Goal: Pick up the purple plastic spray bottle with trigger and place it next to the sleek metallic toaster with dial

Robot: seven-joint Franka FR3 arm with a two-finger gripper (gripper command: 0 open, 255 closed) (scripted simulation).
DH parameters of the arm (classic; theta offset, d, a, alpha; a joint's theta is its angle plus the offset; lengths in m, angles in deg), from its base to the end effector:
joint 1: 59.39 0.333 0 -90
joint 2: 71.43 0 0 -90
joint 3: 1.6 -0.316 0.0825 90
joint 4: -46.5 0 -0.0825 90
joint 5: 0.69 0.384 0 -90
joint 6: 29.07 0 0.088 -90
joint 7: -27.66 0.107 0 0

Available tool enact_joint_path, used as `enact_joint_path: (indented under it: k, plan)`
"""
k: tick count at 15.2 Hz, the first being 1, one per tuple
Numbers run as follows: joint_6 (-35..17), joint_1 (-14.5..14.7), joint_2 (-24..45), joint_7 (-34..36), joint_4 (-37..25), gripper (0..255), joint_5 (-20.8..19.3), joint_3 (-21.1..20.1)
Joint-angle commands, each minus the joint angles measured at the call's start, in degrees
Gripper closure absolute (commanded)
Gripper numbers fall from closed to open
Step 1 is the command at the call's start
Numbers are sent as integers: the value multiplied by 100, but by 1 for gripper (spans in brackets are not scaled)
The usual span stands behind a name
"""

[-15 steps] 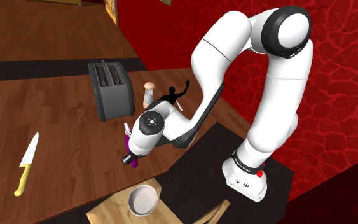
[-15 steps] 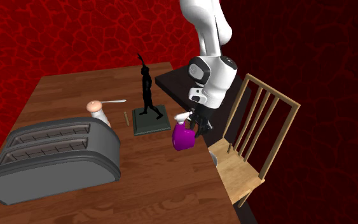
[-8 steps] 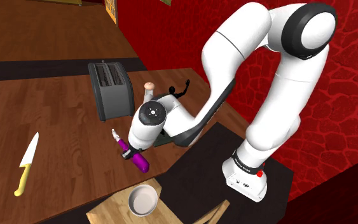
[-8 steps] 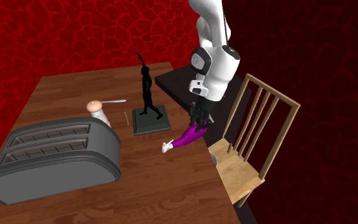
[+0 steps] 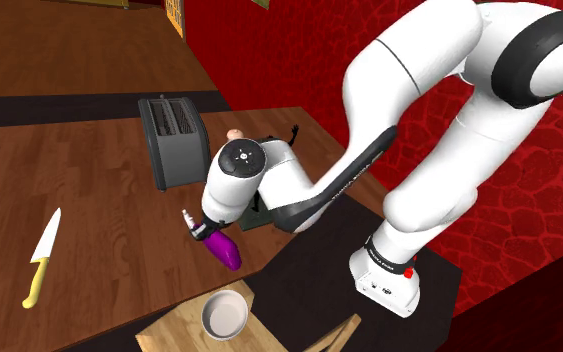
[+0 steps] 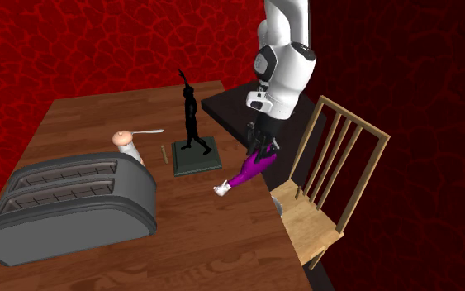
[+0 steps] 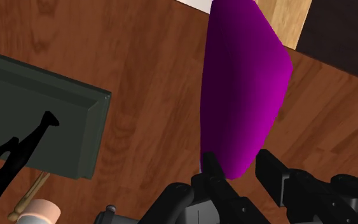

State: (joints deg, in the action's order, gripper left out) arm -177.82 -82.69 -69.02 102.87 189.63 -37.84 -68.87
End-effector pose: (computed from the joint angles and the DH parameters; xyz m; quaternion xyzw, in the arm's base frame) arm 0.3309 0.3382 0.2838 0.9865 -0.0013 0.1584 0.0421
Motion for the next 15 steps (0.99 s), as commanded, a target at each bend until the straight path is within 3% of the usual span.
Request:
enact_joint_path:
  k: [1,3,6,10,15]
  plan:
    - [-46,-94,-381,-551,29,255,736,-140]
    - [-48,47,-762,-1095,58,255,1455,-51]
    - [77,445,-1156,-1672,47,255,2188,294]
    - [338,892,-1523,-2180,-21,255,2798,714]
    - [714,1274,-1881,-2620,-154,255,3287,1110]
